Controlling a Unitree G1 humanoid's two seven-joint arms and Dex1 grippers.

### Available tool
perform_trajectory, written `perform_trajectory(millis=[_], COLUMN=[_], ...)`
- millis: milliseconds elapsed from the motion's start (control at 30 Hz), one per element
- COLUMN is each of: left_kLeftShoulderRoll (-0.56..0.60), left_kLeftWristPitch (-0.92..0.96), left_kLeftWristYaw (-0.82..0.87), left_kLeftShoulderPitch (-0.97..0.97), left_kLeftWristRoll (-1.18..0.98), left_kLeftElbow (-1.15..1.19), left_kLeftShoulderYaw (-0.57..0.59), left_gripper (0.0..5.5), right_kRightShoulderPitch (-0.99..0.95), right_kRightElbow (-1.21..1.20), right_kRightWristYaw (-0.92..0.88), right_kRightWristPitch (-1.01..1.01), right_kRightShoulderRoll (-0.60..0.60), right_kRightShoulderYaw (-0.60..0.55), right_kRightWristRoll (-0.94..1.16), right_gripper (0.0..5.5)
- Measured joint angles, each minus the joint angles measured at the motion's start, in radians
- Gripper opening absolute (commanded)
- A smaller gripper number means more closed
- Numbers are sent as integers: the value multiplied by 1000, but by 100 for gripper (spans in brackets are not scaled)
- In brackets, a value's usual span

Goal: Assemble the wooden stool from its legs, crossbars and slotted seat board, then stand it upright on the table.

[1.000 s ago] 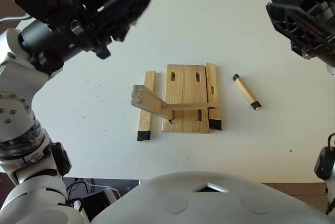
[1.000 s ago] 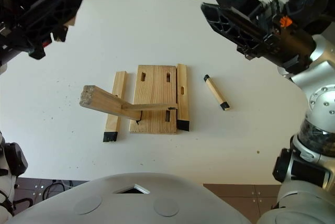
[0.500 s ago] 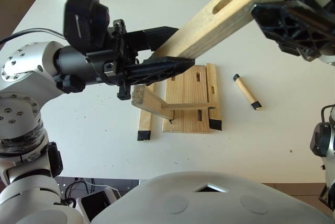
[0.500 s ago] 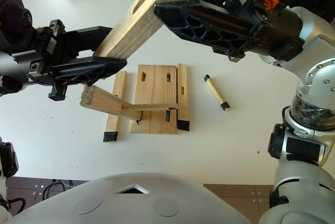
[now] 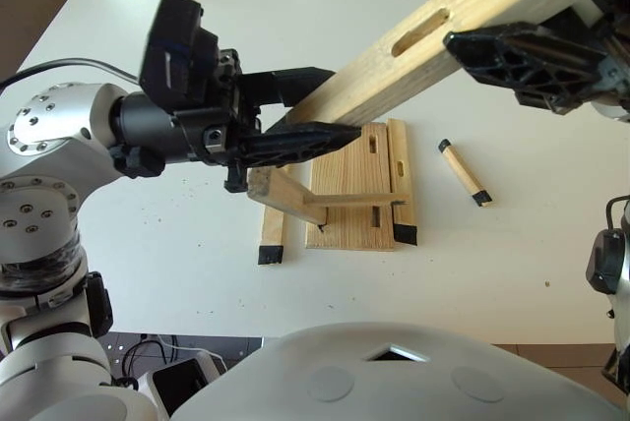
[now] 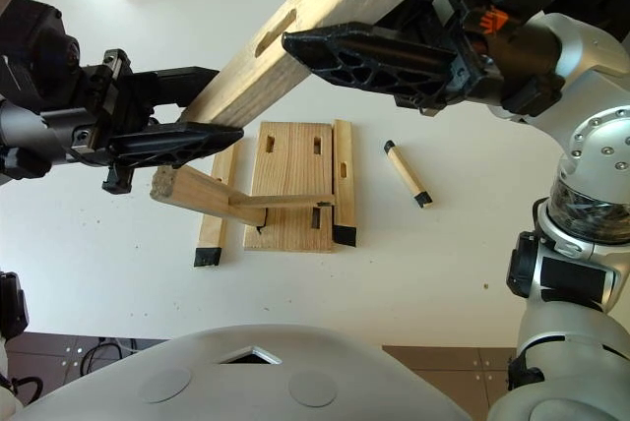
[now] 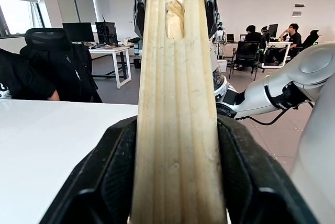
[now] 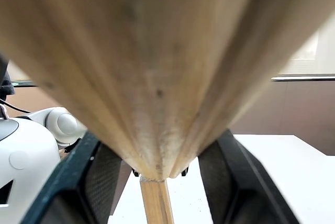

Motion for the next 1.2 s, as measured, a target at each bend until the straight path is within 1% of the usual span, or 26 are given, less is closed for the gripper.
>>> perform_trajectory(millis=[67,100,233,300,367,400,533,667,767,867,900,1000,1067,1200], left_kLeftShoulderRoll=[0,0,0,-1,-18,-34,-41,-42,-32,45,79,109,117,114], left_kLeftWristPitch=[0,0,5,3,-5,-14,-32,-45,-69,-158,-206,-312,-364,-423], left_kLeftWristYaw=[0,2,40,55,87,105,119,119,95,-2,-46,-141,-189,-231], left_kLeftShoulderPitch=[0,-1,-24,-25,-32,-49,-92,-96,-85,48,141,329,423,492], left_kLeftWristRoll=[2,2,22,26,35,44,102,152,205,379,468,622,691,766], left_kLeftElbow=[1,2,14,17,28,46,115,167,195,266,300,340,349,338], left_kLeftShoulderYaw=[-6,-8,-24,-26,-26,-29,-37,-31,-7,12,16,9,-17,-56], left_gripper=[203,232,286,322,339,340,340,340,340,340,340,340,340,340], right_kRightShoulderPitch=[0,0,0,-1,-2,-6,-9,6,62,212,283,379,419,478], right_kRightElbow=[1,1,0,0,7,22,67,150,184,175,163,104,61,25], right_kRightWristYaw=[12,15,14,14,14,17,59,129,194,291,320,354,369,387], right_kRightWristPitch=[-2,-3,-4,-5,-9,-22,-73,-152,-250,-378,-403,-418,-438,-462], right_kRightShoulderRoll=[0,0,1,3,4,5,-8,-62,-101,-165,-178,-183,-183,-183], right_kRightShoulderYaw=[1,1,22,23,23,22,20,16,31,68,68,66,63,66], right_kRightWristRoll=[-15,-19,-59,-72,-98,-119,-238,-394,-541,-707,-737,-741,-743,-765], right_gripper=[202,202,202,202,202,202,202,202,202,202,202,202,202,202])
